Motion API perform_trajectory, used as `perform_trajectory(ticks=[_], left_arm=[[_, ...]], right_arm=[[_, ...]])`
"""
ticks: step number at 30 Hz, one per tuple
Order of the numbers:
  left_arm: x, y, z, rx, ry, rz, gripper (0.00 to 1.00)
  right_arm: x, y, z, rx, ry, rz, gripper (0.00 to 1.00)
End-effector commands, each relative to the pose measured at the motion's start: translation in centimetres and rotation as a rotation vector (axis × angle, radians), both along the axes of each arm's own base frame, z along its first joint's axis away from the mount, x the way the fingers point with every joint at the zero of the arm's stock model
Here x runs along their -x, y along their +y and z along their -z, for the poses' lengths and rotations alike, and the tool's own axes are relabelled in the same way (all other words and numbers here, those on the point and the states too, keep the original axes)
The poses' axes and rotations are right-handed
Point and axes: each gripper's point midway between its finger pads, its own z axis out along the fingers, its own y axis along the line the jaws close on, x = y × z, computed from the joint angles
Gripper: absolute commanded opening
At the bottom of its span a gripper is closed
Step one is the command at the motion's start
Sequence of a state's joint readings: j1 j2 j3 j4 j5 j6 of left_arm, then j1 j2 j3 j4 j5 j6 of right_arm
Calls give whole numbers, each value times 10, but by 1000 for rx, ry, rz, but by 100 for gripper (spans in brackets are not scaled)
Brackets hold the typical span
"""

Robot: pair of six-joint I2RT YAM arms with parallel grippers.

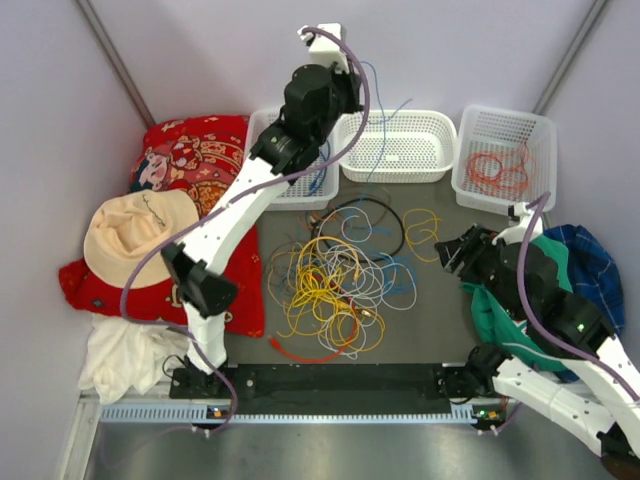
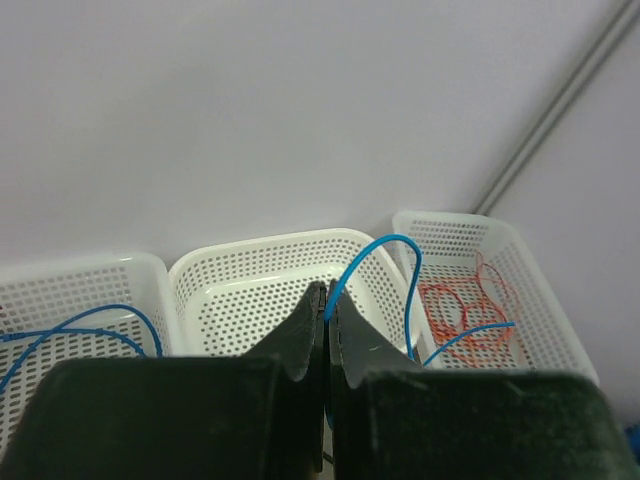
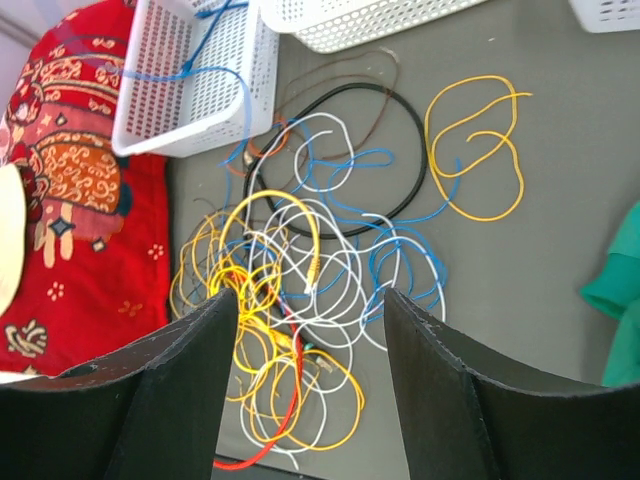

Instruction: Untangle the cables

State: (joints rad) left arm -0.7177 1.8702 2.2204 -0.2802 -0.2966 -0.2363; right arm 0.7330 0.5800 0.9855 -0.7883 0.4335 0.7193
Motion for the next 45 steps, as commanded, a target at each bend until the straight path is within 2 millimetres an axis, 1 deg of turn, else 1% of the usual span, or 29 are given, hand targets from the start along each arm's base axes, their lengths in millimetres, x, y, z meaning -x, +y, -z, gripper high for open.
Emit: perform_trajectory(ticks=[1, 2, 3, 4, 5, 7, 8, 10, 14, 16, 17, 20, 22, 24, 25, 26, 27, 28, 31, 34, 35, 36, 37, 38, 39, 40, 42, 43, 45], left_arm=[[-52, 8, -24, 150, -100, -5, 0], [-69, 10, -11, 159, -91, -14, 0], [-74, 9, -8, 167, -96, -14, 0], [-80, 12, -10, 180, -118, -37, 0], [-86, 16, -5, 160, -124, -65, 0], [-92, 23, -2, 113, -138, -106, 0], [-91, 34, -13, 125, -172, -151, 0], [-91, 45, -18, 87, -197, -196, 0], [-89, 78, -31, 35, -231, -302, 0], [-92, 97, -25, -7, -211, -379, 0], [-97, 112, -20, -22, -193, -423, 0], [-111, 147, 20, -56, -76, -538, 0], [-123, 171, 60, -65, 24, -600, 0], [-131, 186, 85, -64, 83, -634, 0], [-137, 199, 108, -58, 136, -662, 0], [-140, 206, 119, -58, 159, -674, 0], [-143, 210, 128, -52, 174, -681, 0], [-149, 219, 145, -55, 200, -696, 0], [-156, 226, 171, -77, 239, -705, 0], [-158, 225, 184, -102, 260, -691, 0], [-159, 216, 185, -103, 265, -634, 8], [-158, 211, 186, -107, 270, -606, 44], [-153, 207, 185, -103, 272, -580, 60], [-150, 202, 182, -95, 270, -544, 81], [-147, 200, 176, -80, 249, -531, 99], [-136, 202, 169, -72, 240, -521, 99], [-126, 205, 154, -48, 204, -522, 99], [-113, 211, 143, -35, 192, -527, 99], [-97, 211, 131, -14, 188, -501, 99]], right_arm=[[0, -6, 10, 10, 7, 28, 60], [0, -3, 13, 9, 9, 19, 60], [-1, -3, 14, 17, 10, 17, 60], [-1, -2, 15, 20, 7, 15, 60], [-3, 0, 18, 22, 8, 13, 60], [-5, 4, 21, 27, 7, 2, 60], [-6, 6, 27, 34, 17, -6, 60], [-10, 11, 31, 38, 22, -11, 60], [-13, 20, 46, 48, 58, -33, 59], [-13, 22, 48, 42, 68, -36, 59], [-13, 22, 49, 41, 72, -34, 59], [-10, 19, 49, 36, 70, -30, 59], [-8, 15, 49, 41, 73, -21, 59], [-7, 12, 48, 47, 70, -12, 59], [-6, 11, 48, 51, 75, -13, 59], [-6, 10, 48, 51, 74, -10, 59], [-6, 9, 48, 52, 77, -8, 59], [-6, 9, 49, 53, 80, -5, 59], [-7, 9, 51, 54, 82, 0, 59], [-10, 12, 55, 61, 93, 1, 59], [-10, 14, 57, 61, 99, -5, 59], [-11, 16, 57, 58, 100, -8, 59], [-12, 18, 59, 62, 106, -10, 59], [-13, 19, 60, 62, 111, -15, 60], [-14, 21, 59, 58, 110, -18, 60], [-14, 23, 60, 57, 111, -22, 60], [-16, 25, 62, 59, 113, -29, 60], [-16, 26, 67, 68, 118, -30, 60], [-17, 26, 75, 81, 134, -29, 60]])
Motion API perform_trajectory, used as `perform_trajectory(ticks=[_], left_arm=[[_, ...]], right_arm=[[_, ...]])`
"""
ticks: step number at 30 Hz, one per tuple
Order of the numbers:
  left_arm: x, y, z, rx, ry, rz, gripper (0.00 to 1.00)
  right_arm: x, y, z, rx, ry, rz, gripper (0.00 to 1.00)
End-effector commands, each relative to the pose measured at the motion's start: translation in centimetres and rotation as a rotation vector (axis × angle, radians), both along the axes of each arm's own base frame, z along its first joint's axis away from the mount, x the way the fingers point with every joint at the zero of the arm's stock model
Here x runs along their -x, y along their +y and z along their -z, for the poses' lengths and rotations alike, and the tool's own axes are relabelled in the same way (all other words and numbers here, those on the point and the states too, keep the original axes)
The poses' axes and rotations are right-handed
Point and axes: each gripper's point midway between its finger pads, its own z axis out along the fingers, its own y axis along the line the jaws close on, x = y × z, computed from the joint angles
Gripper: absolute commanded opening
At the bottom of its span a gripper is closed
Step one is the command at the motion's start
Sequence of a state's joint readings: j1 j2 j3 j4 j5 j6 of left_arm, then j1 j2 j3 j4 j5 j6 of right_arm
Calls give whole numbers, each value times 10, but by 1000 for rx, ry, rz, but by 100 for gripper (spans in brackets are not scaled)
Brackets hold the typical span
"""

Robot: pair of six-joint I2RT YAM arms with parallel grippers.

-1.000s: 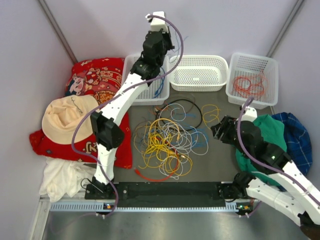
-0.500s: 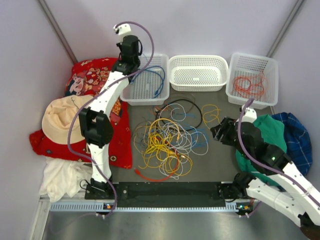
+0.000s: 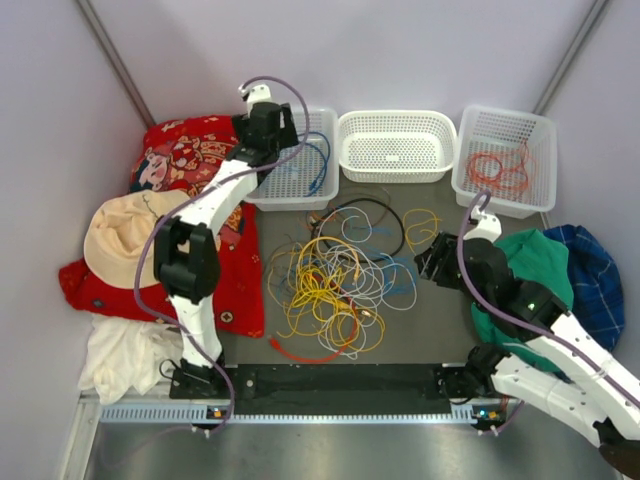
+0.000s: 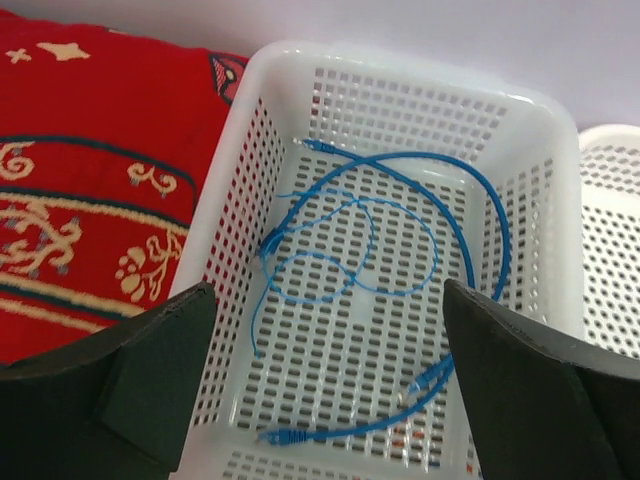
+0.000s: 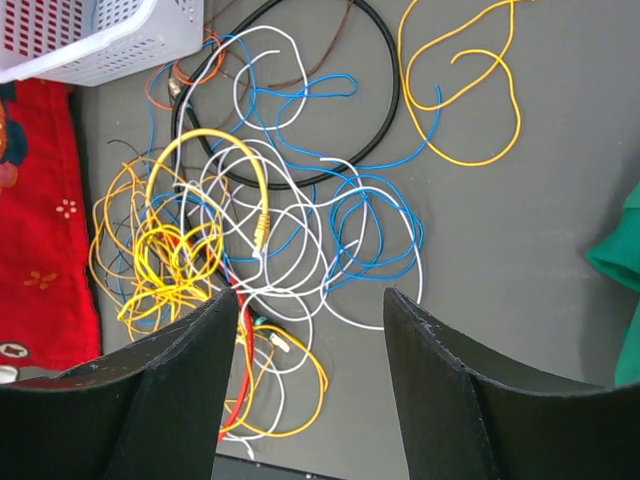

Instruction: Untangle the cables

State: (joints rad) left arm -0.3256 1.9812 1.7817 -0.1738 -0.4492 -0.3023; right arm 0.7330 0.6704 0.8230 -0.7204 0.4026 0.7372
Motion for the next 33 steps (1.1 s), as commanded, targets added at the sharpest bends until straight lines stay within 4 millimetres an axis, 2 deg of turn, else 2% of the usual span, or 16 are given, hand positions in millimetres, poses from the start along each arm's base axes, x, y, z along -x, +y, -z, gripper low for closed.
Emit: perform_trajectory(ticks=[1, 3, 4, 6, 7, 9, 10, 12, 14, 15, 18, 23, 27, 32, 33], left_arm=[[50, 2, -114, 139, -220, 58, 99], [73, -12, -113, 220, -202, 114, 99], [100, -35, -105, 258, -166, 220, 99], [130, -64, -89, 273, -117, 313, 99], [163, -93, -67, 237, -57, 392, 99], [196, -117, -40, 180, 18, 452, 99], [223, -135, -19, 157, 76, 509, 99], [257, -134, 19, 161, 187, 516, 99], [284, -140, 40, 186, 240, 558, 99], [302, -135, 54, 202, 272, 561, 99], [324, -115, 79, 234, 302, 500, 99], [335, -94, 116, 238, 334, 409, 99], [336, -99, 144, 212, 409, 399, 99], [331, -118, 169, 205, 452, 432, 99], [331, -121, 180, 191, 471, 436, 99]], right_arm=[[-4, 11, 8, -18, -2, -21, 60], [-5, 15, 16, -23, 17, -28, 60], [-3, 18, 24, -27, 35, -37, 60], [-5, 24, 27, -55, 37, -45, 60], [-3, 27, 33, -60, 51, -56, 59], [-5, 31, 34, -76, 52, -59, 59], [-4, 31, 36, -75, 59, -62, 59], [-4, 31, 39, -69, 68, -63, 59], [-3, 31, 40, -69, 71, -65, 59], [-1, 31, 41, -70, 75, -64, 59], [2, 30, 46, -75, 85, -66, 59], [7, 29, 52, -95, 99, -63, 59], [10, 27, 54, -102, 110, -57, 59], [14, 20, 50, -98, 105, -45, 59], [15, 19, 47, -101, 98, -45, 59]])
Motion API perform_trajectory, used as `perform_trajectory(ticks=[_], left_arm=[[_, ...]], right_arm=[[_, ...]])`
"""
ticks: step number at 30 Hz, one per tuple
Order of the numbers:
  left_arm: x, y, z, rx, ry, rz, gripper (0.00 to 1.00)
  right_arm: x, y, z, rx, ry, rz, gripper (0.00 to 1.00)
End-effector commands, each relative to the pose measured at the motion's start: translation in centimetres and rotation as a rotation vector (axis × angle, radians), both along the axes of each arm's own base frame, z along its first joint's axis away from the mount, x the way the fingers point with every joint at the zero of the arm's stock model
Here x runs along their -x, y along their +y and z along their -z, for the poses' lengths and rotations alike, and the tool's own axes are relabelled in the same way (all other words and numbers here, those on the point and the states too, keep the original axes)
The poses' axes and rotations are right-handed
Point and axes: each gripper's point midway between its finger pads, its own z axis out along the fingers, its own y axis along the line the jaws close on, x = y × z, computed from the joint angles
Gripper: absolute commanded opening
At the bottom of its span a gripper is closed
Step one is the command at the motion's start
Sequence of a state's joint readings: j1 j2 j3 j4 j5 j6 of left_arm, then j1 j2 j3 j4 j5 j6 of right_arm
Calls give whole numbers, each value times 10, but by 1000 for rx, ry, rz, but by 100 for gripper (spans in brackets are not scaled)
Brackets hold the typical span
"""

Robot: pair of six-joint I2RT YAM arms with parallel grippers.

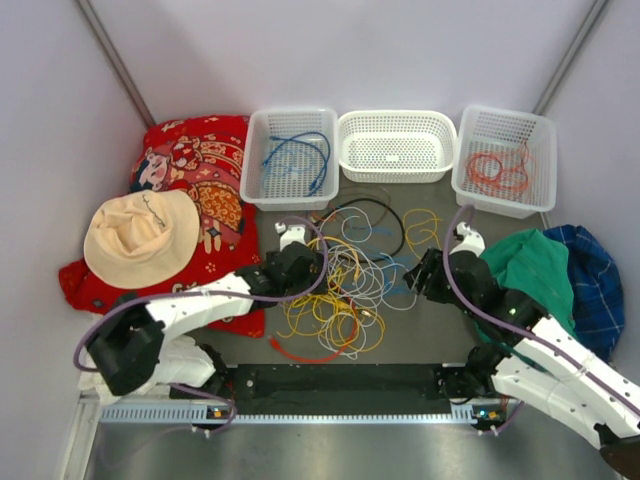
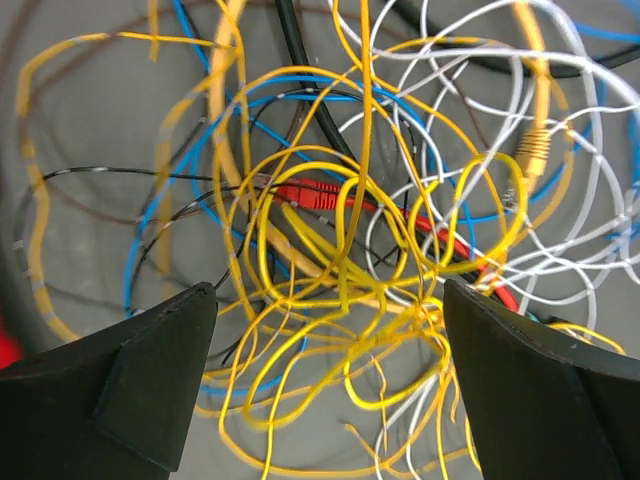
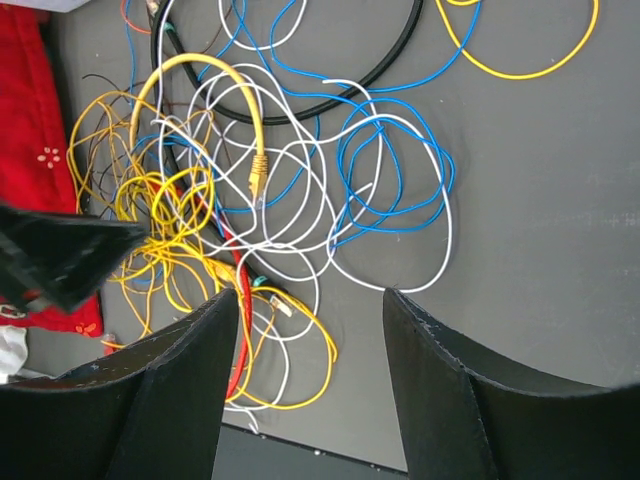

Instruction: Untangle the cables

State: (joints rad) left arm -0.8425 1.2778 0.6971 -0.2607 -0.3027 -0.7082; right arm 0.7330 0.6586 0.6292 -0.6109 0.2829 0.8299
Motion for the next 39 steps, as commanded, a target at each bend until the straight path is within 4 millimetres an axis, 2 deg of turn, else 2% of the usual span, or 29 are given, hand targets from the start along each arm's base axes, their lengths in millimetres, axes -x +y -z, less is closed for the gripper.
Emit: perform_trajectory(ticks=[1, 3, 5, 7, 8, 9, 10, 11, 12, 13, 14, 16, 17, 18, 20, 22, 23, 25, 26, 28, 29, 33, 36, 39], left_arm=[[-9, -25, 17, 37, -4, 23, 99], [-13, -32, 29, 12, 10, 33, 98], [-12, -33, 41, -24, 43, 43, 87], [-14, -38, 38, -19, 46, 55, 66], [-15, -40, 30, -15, 31, 64, 55], [-16, -40, 24, -10, 19, 69, 34], [-18, -40, 16, -4, 1, 71, 26], [-24, -42, -7, 17, -51, 76, 16], [-23, -39, -16, 5, -57, 82, 0], [-24, -40, -30, 14, -80, 90, 0], [-28, -43, -64, 51, -143, 110, 0], [-23, -52, -98, 115, -199, 183, 0], [-22, -55, -134, 166, -279, 231, 0], [-13, -63, -151, 221, -298, 295, 0], [-5, -69, -201, 331, -415, 362, 0], [9, -79, -230, 411, -457, 456, 0], [14, -81, -248, 435, -489, 493, 0], [28, -90, -261, 476, -482, 587, 0], [31, -94, -268, 488, -483, 617, 0], [39, -100, -272, 514, -473, 672, 0], [43, -103, -273, 530, -465, 695, 0], [46, -108, -266, 546, -439, 715, 0], [51, -110, -263, 567, -423, 733, 0], [53, -110, -262, 573, -418, 741, 0]], right_arm=[[4, -3, -14, -25, -28, 8, 59], [6, -7, -19, -21, -31, 9, 59], [8, -12, -22, -6, -34, 16, 59], [8, -15, -32, -8, -57, 21, 59], [8, -17, -38, -7, -72, 22, 59], [9, -20, -40, 2, -74, 26, 59], [9, -22, -42, 5, -82, 29, 59], [9, -23, -48, 5, -96, 30, 59], [9, -24, -50, 11, -100, 29, 59], [9, -24, -53, 10, -106, 26, 59], [8, -24, -61, 6, -125, 18, 59], [9, -22, -68, 2, -141, -1, 59], [8, -21, -78, 1, -164, -17, 59], [9, -18, -85, -9, -178, -37, 59], [8, -14, -106, -30, -233, -70, 59], [12, -4, -124, -71, -271, -132, 59], [12, 1, -141, -97, -315, -159, 59], [18, 13, -156, -148, -342, -230, 59], [19, 18, -171, -179, -382, -252, 59], [23, 28, -182, -216, -402, -305, 59], [23, 31, -192, -240, -430, -315, 59], [21, 41, -210, -284, -485, -351, 59], [18, 55, -212, -297, -486, -396, 57], [12, 69, -205, -295, -457, -429, 55]])
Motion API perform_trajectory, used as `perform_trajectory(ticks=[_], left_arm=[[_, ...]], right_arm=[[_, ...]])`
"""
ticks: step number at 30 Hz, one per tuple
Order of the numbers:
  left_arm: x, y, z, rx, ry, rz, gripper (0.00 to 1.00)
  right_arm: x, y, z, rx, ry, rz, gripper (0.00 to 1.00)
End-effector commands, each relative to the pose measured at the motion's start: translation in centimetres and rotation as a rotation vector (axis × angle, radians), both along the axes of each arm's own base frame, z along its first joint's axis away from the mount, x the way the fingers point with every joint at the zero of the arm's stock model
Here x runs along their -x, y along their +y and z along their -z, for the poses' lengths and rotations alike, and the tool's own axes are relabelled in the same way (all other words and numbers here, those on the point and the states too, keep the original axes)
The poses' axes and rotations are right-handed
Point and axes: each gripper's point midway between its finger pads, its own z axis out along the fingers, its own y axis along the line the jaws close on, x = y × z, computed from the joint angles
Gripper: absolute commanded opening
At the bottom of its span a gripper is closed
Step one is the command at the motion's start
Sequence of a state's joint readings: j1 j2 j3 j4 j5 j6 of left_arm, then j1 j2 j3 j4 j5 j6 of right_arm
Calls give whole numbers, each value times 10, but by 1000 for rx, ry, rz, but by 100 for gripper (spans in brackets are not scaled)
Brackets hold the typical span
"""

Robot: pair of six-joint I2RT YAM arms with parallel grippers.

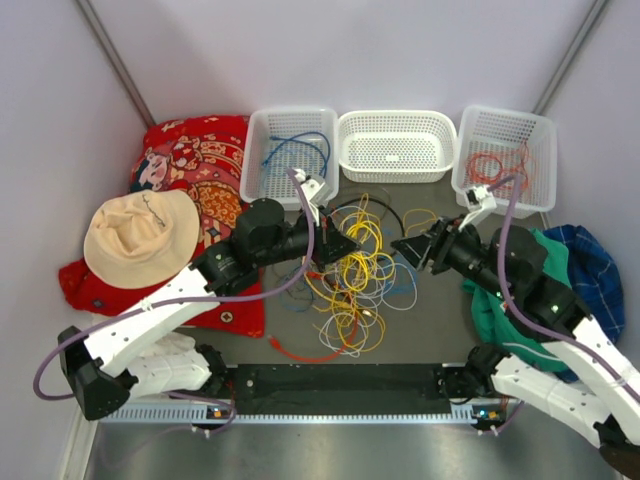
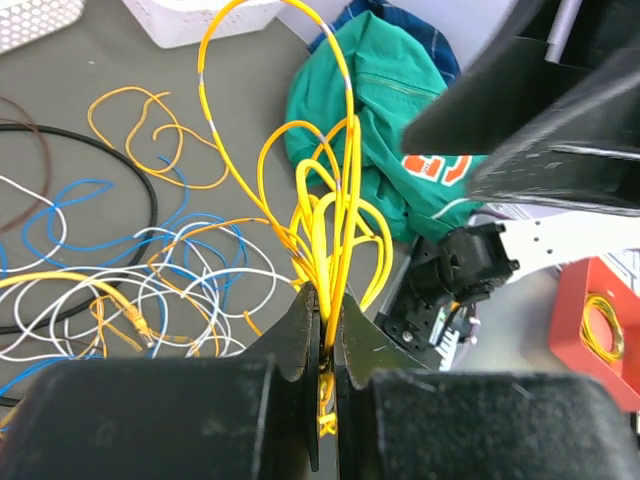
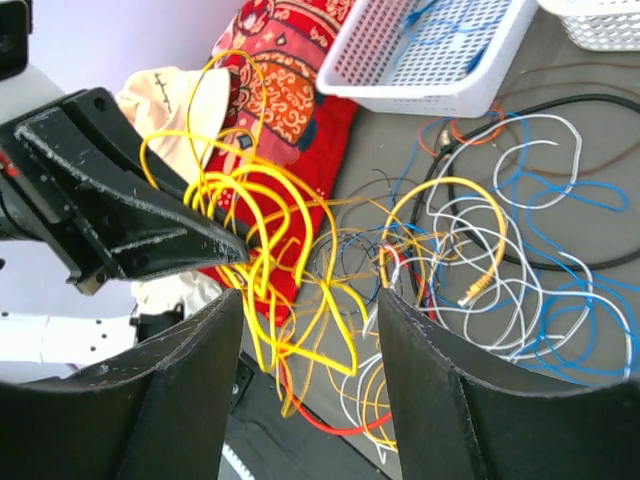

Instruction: Untangle the cables

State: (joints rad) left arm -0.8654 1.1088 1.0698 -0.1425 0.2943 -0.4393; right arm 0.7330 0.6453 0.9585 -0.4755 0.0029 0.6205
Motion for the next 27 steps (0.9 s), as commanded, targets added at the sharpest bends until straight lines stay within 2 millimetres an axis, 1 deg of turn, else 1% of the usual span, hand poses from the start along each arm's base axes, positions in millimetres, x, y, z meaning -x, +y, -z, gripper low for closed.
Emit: perform_trajectory(ticks=[1, 3, 4, 6, 8, 11, 14, 15, 16, 19, 24, 25, 27], left_arm=[[10, -5, -17, 62, -34, 61, 0], [11, -4, -16, 61, -33, 63, 0], [11, -4, -16, 61, -35, 63, 0], [12, -3, -15, 63, -32, 64, 0], [12, -3, -11, 54, -24, 63, 0], [12, -3, -8, 51, -15, 65, 0], [12, -3, -7, 49, -16, 64, 0], [12, -3, -8, 51, -16, 63, 0], [12, -3, -8, 51, -16, 63, 0], [12, -3, -8, 53, -15, 65, 0], [12, -2, -9, 53, -20, 62, 0], [12, -2, -10, 54, -23, 61, 0], [13, -2, -10, 53, -24, 63, 0]], right_arm=[[-2, 26, -31, -62, -81, -100, 54], [-4, 35, -24, -56, -64, -128, 52], [-6, 38, -27, -71, -72, -135, 51], [-7, 46, -23, -80, -59, -161, 47], [-7, 50, -27, -103, -70, -177, 42], [-7, 57, -28, -115, -72, -205, 35], [-8, 64, -23, -108, -53, -231, 29], [-6, 68, -19, -100, -38, -255, 28], [-8, 72, -13, -86, -15, -267, 27], [-4, 79, 0, -51, 33, -310, 27], [-5, 74, 14, -12, 48, -281, 28], [-4, 73, 19, 0, 56, -280, 29], [-6, 68, 23, 11, 60, -258, 33]])
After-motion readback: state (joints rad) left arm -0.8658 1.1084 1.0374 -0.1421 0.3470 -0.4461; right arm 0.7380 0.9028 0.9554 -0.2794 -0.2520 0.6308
